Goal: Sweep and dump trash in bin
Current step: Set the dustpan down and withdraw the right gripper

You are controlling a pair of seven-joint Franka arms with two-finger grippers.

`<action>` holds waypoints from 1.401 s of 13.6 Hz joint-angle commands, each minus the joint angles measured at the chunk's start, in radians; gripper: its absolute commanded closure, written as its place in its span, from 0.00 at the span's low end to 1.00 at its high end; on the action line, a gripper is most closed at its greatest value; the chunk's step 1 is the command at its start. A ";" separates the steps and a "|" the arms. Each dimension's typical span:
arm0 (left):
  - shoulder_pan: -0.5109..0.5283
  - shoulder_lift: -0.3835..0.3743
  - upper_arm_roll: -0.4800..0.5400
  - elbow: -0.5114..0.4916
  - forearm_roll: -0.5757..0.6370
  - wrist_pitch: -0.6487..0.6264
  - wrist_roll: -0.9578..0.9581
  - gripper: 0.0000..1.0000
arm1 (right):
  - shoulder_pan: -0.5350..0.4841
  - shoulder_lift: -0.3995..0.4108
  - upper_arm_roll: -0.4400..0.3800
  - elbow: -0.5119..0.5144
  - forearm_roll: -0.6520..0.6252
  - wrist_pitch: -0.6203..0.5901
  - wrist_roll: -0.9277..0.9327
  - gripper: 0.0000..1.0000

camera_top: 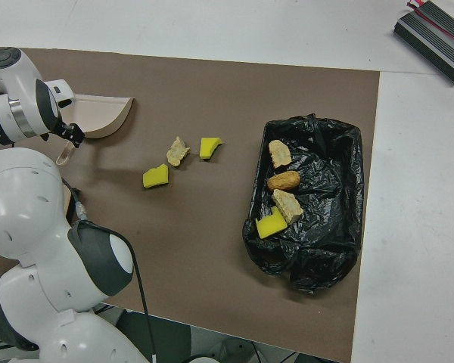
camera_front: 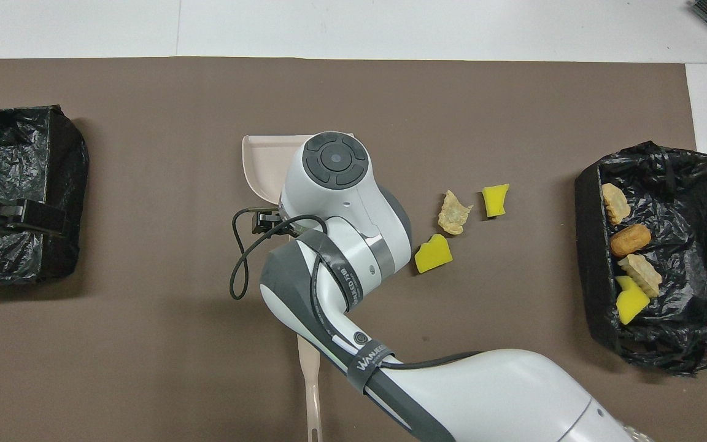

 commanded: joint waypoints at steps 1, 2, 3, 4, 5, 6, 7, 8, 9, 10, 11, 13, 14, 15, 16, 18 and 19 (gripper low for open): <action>0.006 -0.007 -0.005 -0.018 -0.012 0.020 -0.006 0.00 | -0.006 -0.144 0.009 -0.141 -0.007 -0.040 0.032 0.00; 0.006 -0.007 -0.005 -0.018 -0.012 0.020 -0.005 0.00 | -0.008 -0.203 0.011 -0.216 -0.003 -0.043 0.035 0.00; 0.006 -0.007 -0.005 -0.018 -0.012 0.020 -0.005 0.00 | -0.003 -0.266 0.011 -0.292 0.010 -0.043 0.038 0.00; 0.005 -0.007 -0.005 -0.018 -0.011 0.016 -0.005 0.00 | 0.007 -0.321 0.012 -0.363 0.016 -0.046 0.050 0.00; 0.006 -0.007 -0.007 -0.017 -0.011 0.015 -0.006 0.00 | 0.029 -0.369 0.014 -0.426 0.028 -0.051 0.081 0.00; 0.006 -0.007 -0.007 -0.017 -0.011 0.013 -0.008 0.00 | 0.076 -0.419 0.012 -0.512 0.040 -0.039 0.102 0.00; 0.006 -0.007 -0.007 -0.015 -0.011 0.012 -0.008 0.00 | 0.105 -0.473 0.012 -0.595 0.068 -0.013 0.110 0.00; 0.006 -0.006 -0.007 -0.015 -0.011 0.012 -0.008 0.00 | 0.134 -0.520 0.012 -0.677 0.107 0.037 0.109 0.00; 0.006 -0.006 -0.007 -0.015 -0.011 0.012 -0.006 0.00 | 0.167 -0.569 0.012 -0.762 0.137 0.084 0.107 0.00; 0.006 -0.007 -0.007 -0.015 -0.011 0.009 -0.002 0.00 | 0.185 -0.600 0.014 -0.828 0.151 0.114 0.107 0.00; 0.006 -0.007 -0.007 -0.015 -0.011 0.009 0.006 0.00 | 0.216 -0.602 0.014 -0.865 0.161 0.147 0.109 0.00; 0.006 -0.007 -0.007 -0.015 -0.011 0.009 0.008 0.00 | 0.260 -0.581 0.012 -0.923 0.186 0.260 0.112 0.00; 0.005 -0.007 -0.007 -0.015 -0.011 0.009 0.008 0.00 | 0.268 -0.576 0.014 -0.930 0.186 0.280 0.112 0.00; 0.006 -0.007 -0.007 -0.015 -0.011 0.009 0.008 0.00 | 0.270 -0.573 0.014 -0.930 0.186 0.280 0.110 0.00; 0.006 -0.007 -0.007 -0.015 -0.011 0.009 0.008 0.00 | 0.270 -0.573 0.012 -0.933 0.186 0.280 0.097 0.00; 0.005 -0.007 -0.007 -0.017 -0.009 0.009 0.008 0.00 | 0.273 -0.570 0.014 -0.944 0.186 0.293 0.095 0.01; 0.005 -0.007 -0.007 -0.017 -0.009 0.009 0.008 0.00 | 0.282 -0.568 0.012 -0.950 0.186 0.293 0.095 0.09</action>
